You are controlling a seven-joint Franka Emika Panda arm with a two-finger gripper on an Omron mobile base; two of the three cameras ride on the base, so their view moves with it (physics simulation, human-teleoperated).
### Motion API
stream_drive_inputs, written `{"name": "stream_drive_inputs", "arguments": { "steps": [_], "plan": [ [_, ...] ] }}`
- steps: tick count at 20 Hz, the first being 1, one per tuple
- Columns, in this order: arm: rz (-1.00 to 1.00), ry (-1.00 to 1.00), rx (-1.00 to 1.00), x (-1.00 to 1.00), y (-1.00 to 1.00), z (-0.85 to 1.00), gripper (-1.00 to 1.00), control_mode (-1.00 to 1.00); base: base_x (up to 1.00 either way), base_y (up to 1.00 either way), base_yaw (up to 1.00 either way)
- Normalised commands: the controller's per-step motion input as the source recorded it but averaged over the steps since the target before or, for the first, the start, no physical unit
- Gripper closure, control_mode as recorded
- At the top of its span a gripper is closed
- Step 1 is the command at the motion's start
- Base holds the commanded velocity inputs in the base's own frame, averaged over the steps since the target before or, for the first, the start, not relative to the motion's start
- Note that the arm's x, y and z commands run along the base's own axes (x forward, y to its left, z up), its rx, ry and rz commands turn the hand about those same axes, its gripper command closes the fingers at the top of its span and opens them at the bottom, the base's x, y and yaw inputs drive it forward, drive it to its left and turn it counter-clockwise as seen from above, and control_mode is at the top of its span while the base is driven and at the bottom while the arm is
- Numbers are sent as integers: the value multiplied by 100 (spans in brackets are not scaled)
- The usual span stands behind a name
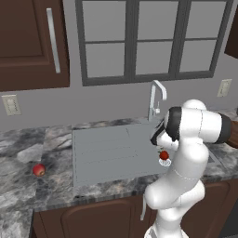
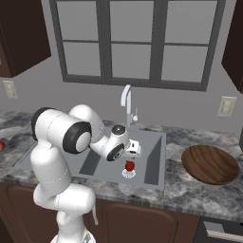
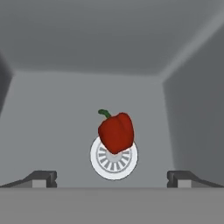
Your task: Remove the bell pepper and apple from the sink. Then move the bowl and cup from the counter to the sink for washing.
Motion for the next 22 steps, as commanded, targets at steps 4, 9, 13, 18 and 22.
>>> {"name": "stream_drive_inputs", "arguments": {
  "steps": [4,9,13,18,22],
  "plan": [
    [0,5,0,14,-9,-19,-100,-100,0,0,0],
    [0,4,0,13,-8,-18,-100,-100,0,0,0],
    [0,3,0,12,-8,-18,-100,-100,0,0,0],
    [0,0,0,14,-3,-19,-100,-100,0,0,0],
    [0,0,0,8,-3,-20,-100,-100,0,0,0]
  ]
}}
